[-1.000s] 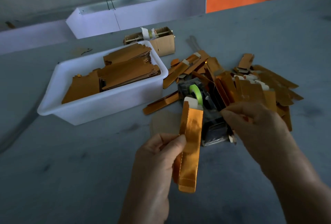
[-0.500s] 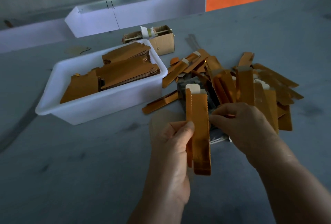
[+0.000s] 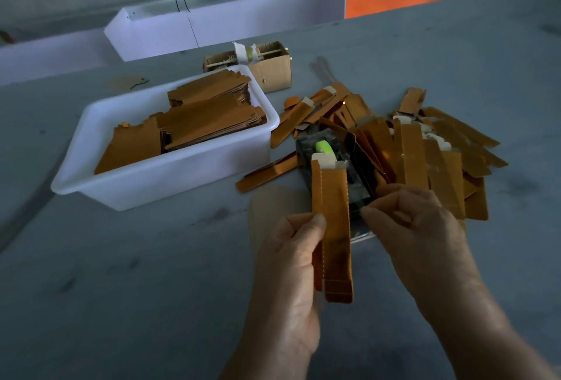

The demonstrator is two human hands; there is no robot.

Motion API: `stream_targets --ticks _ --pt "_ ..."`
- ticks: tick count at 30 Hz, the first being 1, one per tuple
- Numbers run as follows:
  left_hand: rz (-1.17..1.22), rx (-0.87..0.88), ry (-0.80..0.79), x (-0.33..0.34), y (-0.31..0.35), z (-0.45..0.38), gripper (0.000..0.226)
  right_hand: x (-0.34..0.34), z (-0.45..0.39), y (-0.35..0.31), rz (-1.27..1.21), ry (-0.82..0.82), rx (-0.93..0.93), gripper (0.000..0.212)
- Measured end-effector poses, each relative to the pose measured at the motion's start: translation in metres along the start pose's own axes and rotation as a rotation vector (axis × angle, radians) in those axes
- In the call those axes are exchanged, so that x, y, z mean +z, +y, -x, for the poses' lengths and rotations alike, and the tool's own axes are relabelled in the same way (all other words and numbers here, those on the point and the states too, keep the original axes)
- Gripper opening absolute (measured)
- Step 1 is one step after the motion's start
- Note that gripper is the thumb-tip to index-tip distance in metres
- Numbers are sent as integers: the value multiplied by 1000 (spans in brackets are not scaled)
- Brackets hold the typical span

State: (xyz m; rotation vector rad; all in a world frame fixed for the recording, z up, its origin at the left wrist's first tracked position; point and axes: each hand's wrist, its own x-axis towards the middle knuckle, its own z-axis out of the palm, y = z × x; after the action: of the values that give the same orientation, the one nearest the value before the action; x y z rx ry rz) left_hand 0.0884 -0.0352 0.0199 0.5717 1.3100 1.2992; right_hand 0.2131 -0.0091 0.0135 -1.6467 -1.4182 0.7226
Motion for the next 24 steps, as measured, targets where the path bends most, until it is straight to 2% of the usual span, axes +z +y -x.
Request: stream_targets --ticks 4,9,14,19,22,24 --pt "-58 85 -40 5 7 -2 20 4 1 3 51 0 -15 20" --pt "-240 146 -117 9 6 -3 10 8 1 8 20 19 -39 13" --pt "-412 237 -102 11 8 -4 11 8 3 8 35 45 -108 11" --pt "-494 250 -81 13 8 -3 9 6 2 6 298 57 -229 5" --pt "-507 210 -80 14 12 -3 8 -4 6 0 256 105 -250 1" --pt "-464 157 -84 12 15 -3 8 -16 7 -4 121 74 -241 3"
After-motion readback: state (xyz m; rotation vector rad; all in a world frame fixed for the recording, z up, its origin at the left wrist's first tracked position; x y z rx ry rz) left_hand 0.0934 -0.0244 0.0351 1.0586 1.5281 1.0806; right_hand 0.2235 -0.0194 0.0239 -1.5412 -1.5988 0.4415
